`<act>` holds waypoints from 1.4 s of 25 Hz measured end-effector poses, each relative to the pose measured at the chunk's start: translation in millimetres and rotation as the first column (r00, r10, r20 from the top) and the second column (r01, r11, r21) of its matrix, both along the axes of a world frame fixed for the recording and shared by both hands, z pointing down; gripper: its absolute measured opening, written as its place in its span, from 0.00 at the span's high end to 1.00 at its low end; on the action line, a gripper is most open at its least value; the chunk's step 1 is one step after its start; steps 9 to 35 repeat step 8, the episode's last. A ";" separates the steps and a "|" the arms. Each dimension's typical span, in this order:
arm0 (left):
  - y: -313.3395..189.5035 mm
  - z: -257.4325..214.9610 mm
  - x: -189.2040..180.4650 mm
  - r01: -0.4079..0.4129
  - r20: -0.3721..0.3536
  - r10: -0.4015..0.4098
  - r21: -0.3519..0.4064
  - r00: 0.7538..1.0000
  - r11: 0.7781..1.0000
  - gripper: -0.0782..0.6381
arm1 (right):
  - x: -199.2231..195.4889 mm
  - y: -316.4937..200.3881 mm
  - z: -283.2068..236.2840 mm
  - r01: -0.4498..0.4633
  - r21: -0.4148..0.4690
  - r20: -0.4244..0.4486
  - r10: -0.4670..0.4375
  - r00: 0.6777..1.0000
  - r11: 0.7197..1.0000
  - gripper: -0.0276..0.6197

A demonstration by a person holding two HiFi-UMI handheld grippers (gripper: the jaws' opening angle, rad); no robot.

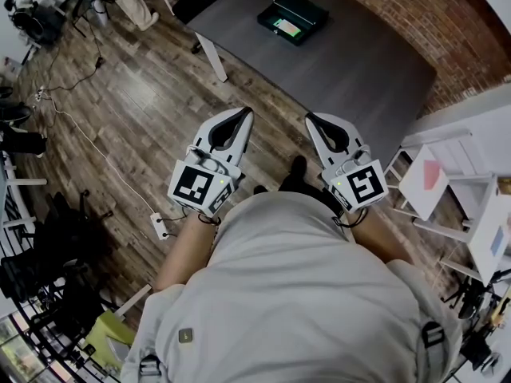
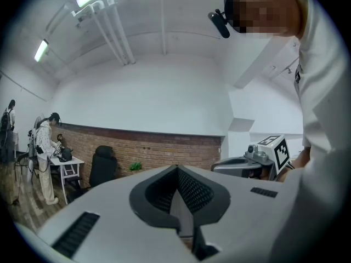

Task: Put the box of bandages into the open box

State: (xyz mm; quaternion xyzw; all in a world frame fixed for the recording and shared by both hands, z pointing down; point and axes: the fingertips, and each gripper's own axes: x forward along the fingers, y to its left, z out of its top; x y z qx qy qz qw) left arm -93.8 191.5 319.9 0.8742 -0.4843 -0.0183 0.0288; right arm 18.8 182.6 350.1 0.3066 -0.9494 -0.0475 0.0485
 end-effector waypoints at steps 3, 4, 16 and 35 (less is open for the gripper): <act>-0.6 0.8 -1.1 -0.005 0.003 0.005 0.004 1.000 1.000 0.87 | -1.3 -1.1 1.7 -0.003 0.002 -0.004 0.003 1.000 1.000 0.92; -0.8 1.4 -2.0 -0.007 0.004 0.007 0.006 1.000 1.000 0.87 | -2.0 -1.4 2.0 -0.004 0.001 -0.005 0.004 1.000 1.000 0.92; -2.1 1.6 -4.3 -0.003 0.000 0.003 0.003 1.000 1.000 0.87 | -4.6 -2.2 1.2 -0.003 0.004 -0.003 0.003 1.000 1.000 0.92; -2.1 1.6 -4.3 -0.003 0.000 0.003 0.003 1.000 1.000 0.87 | -4.6 -2.2 1.2 -0.003 0.004 -0.003 0.003 1.000 1.000 0.92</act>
